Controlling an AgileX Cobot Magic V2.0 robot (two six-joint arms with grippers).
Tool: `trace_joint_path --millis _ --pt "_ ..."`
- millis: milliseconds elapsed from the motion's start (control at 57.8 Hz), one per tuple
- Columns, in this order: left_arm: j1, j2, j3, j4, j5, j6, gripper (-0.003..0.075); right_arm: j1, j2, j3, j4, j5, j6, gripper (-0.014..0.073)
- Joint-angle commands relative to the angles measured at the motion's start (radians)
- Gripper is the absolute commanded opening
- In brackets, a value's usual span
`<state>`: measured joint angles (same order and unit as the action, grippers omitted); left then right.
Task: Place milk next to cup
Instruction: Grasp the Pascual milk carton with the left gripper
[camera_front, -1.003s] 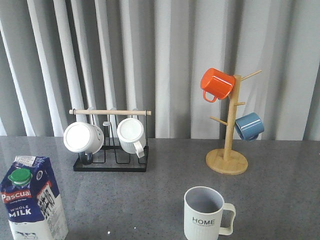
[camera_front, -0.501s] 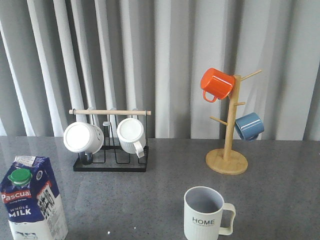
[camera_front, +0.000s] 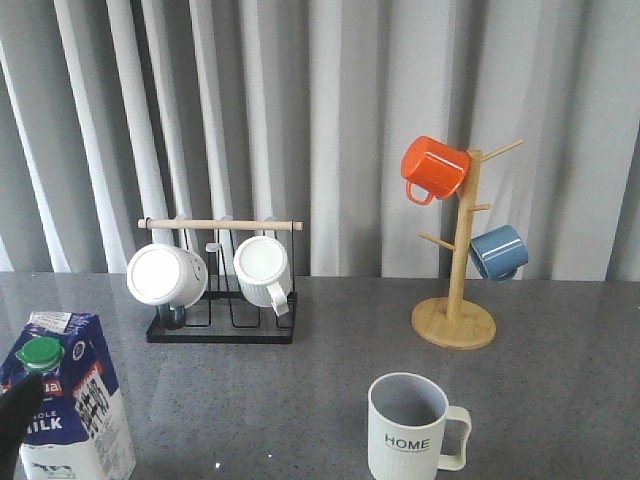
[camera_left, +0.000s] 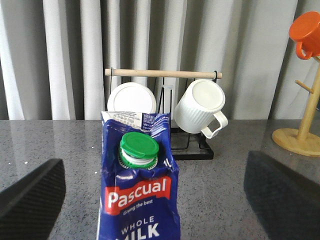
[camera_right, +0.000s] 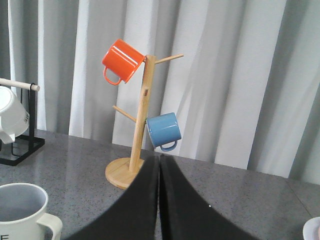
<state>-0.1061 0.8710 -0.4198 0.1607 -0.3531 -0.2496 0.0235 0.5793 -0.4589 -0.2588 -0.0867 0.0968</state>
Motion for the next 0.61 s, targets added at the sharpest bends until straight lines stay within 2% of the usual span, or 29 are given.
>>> trace_joint_path --millis 0,242,398,588 --pt "-0.005 0.069 -0.035 -0.009 -0.184 0.003 0.0713 -0.005 -0.001 -0.031 -0.006 -0.068 -0.004 -0.0009" --pt "-0.005 0.204 -0.036 -0.028 -0.303 0.005 0.0707 -0.005 -0.001 -0.031 -0.006 -0.068 -0.004 -0.0009" --pt "-0.005 0.263 -0.036 -0.114 -0.354 0.061 0.0703 -0.005 -0.001 -0.031 -0.006 -0.068 -0.004 -0.0009" --pt "-0.005 0.272 -0.038 -0.123 -0.395 0.153 0.0701 -0.005 -0.001 -0.031 -0.006 -0.068 -0.004 -0.0009"
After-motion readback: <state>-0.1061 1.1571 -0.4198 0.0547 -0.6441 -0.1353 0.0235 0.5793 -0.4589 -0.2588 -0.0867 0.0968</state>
